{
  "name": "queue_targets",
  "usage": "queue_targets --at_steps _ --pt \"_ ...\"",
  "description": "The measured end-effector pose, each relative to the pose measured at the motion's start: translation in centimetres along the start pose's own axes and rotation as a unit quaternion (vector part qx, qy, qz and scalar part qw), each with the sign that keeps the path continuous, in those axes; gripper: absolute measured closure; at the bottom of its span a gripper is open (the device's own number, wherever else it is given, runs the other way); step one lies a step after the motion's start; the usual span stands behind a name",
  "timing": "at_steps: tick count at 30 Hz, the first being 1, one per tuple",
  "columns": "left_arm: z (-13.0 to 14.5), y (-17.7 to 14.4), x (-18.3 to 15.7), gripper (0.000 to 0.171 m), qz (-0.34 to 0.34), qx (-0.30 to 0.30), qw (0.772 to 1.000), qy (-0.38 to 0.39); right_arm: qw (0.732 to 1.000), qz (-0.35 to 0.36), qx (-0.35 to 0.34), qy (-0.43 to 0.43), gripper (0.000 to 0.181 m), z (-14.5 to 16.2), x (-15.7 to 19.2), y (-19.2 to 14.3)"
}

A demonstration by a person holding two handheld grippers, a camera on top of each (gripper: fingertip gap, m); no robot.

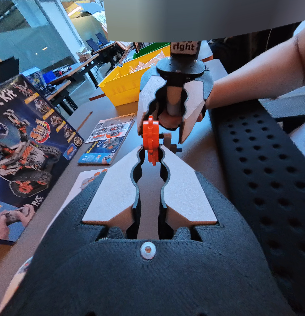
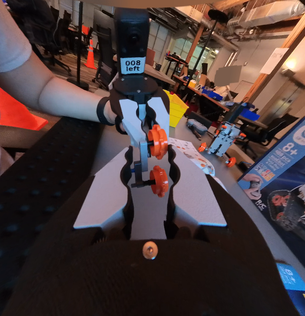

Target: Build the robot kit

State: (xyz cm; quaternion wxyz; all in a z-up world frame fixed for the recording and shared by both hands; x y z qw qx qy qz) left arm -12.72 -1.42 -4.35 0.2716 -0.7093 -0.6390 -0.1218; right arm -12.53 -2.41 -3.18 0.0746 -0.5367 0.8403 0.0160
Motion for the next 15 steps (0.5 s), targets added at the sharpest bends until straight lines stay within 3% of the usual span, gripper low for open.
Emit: queue_targets --at_steps 4,15 --pt "0.3 0.3 -0.7 0.159 0.013 0.008 1.0 0.021 1.0 -0.003 0.004 -0.018 0.15 -0.2 0.4 0.0" --pt "0.5 0.6 -1.6 0.159 0.039 0.011 0.999 0.011 0.998 -0.016 0.035 -0.038 0.151 0.6 1.0 0.1"
Point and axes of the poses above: each gripper's, where its closed fingertips meet, y out along the fingers, z out of its underside, x = y × z across the jaws, the point moved 1 cm from there along -y, back along the fingers, and after that the axes turned 12 degrees about y, right-handed, at the moved point
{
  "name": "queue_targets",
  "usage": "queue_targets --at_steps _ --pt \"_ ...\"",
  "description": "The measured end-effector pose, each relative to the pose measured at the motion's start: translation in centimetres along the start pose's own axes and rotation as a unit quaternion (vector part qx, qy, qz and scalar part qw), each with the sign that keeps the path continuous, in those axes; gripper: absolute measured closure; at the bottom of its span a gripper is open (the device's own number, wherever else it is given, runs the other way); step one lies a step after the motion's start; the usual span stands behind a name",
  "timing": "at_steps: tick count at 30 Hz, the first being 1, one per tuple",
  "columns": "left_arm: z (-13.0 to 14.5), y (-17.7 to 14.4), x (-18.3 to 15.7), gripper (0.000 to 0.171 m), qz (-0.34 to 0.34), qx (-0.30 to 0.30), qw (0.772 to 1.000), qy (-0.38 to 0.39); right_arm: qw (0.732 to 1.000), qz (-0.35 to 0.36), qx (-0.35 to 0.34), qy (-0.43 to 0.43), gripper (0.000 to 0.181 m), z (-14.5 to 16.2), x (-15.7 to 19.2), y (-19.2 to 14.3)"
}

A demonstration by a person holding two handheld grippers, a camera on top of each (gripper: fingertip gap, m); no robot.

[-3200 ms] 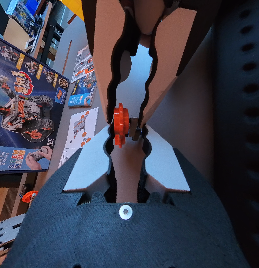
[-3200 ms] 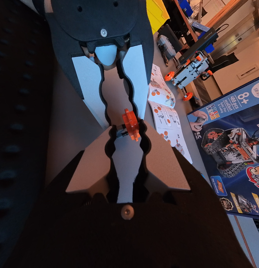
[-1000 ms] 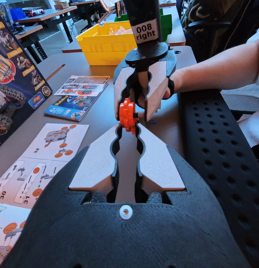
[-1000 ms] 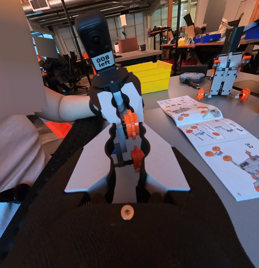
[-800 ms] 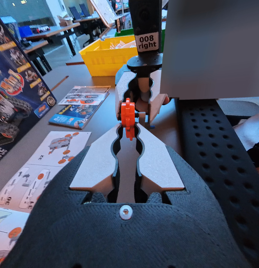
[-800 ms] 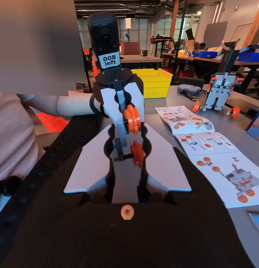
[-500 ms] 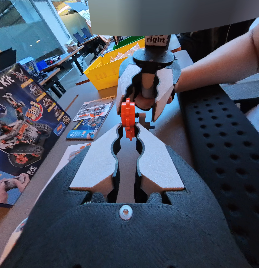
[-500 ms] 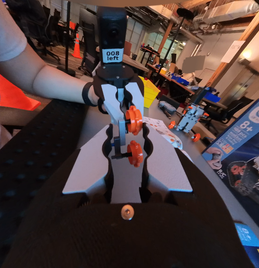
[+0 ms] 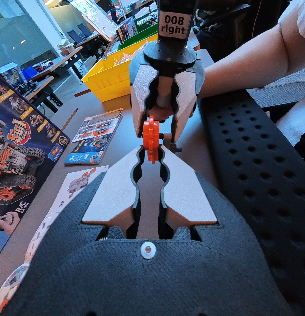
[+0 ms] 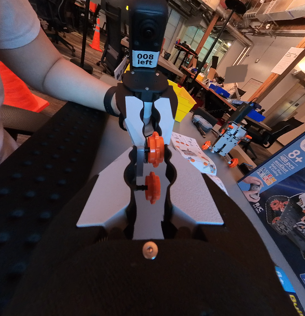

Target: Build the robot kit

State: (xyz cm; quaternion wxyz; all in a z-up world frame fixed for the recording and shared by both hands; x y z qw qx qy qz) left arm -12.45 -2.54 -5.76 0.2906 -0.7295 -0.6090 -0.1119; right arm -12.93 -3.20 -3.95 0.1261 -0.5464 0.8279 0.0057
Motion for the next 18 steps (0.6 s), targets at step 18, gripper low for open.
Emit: queue_targets --at_steps 18 --pt "-0.9 -1.9 1.7 0.151 -0.032 -0.028 0.999 -0.028 0.974 0.096 0.04 -0.202 0.151 -0.7 -0.5 -0.9"
Point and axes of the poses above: each gripper's, where its closed fingertips meet, y out along the fingers, z out of its underside, x = y × z across the jaws, the point moved 1 cm from there along -y, back along the fingers, and after that the axes turned 12 degrees about y, right-handed, at the moved point
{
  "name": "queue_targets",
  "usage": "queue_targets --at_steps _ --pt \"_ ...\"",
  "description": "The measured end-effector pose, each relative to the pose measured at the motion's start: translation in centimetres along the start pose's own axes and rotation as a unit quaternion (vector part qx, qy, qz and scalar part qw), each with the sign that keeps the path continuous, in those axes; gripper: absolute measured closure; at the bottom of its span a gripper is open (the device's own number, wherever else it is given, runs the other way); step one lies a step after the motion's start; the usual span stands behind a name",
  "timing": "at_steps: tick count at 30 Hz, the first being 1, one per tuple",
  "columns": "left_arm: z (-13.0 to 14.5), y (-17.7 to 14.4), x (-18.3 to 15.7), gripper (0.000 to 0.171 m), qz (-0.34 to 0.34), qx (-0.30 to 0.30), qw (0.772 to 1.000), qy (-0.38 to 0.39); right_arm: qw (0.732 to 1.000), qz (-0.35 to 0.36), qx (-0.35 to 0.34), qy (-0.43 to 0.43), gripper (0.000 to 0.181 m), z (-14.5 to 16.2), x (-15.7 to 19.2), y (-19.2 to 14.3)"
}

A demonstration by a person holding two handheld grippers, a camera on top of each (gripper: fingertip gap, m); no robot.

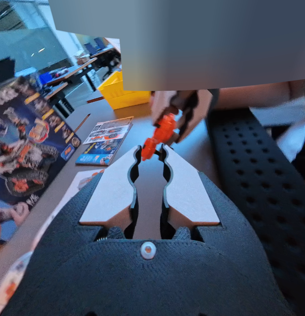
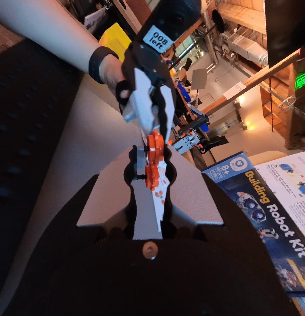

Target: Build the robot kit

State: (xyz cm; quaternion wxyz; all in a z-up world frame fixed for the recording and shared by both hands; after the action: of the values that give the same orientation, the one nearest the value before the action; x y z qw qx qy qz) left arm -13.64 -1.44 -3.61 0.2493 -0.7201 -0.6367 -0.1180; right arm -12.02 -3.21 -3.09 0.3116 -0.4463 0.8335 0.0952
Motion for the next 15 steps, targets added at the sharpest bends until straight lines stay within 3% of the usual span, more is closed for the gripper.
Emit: queue_targets --at_steps 2,6,9,11,13,15 --pt "0.2 -0.5 2.6 0.171 -0.033 -0.019 0.992 -0.123 1.0 0.006 0.009 0.018 0.151 0.5 -0.4 0.1" --pt "0.7 -1.4 5.3 0.171 -0.039 -0.073 0.955 -0.286 0.999 0.011 0.027 0.035 0.151 1.6 -0.9 0.3" --pt "1.0 -2.1 7.2 0.171 -0.088 -0.091 0.937 -0.327 0.998 0.012 0.03 0.05 0.151 1.9 -1.1 0.3" --pt "1.1 -2.1 7.3 0.162 -0.085 -0.092 0.935 -0.333 0.998 0.013 0.028 0.056 0.151 1.9 -1.2 0.3" --pt "0.8 -1.9 6.7 0.134 -0.07 -0.094 0.944 -0.307 0.998 0.016 0.023 0.059 0.151 1.8 -1.3 0.3" --pt "0.3 -1.4 5.4 0.124 -0.044 -0.09 0.957 -0.273 0.997 0.015 0.017 0.068 0.151 1.7 -1.3 0.3"
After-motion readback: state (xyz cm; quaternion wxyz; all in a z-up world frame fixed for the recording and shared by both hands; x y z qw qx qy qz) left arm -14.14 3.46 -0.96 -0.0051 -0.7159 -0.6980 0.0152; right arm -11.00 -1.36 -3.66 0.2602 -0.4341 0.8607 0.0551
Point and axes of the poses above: each gripper's, where its closed fingertips meet, y out along the fingers, z out of its underside, x = y × z across the jaws, the point moved 1 cm from there along -y, back along the fingers, and after that the axes turned 12 degrees about y, right-handed, at the moved point
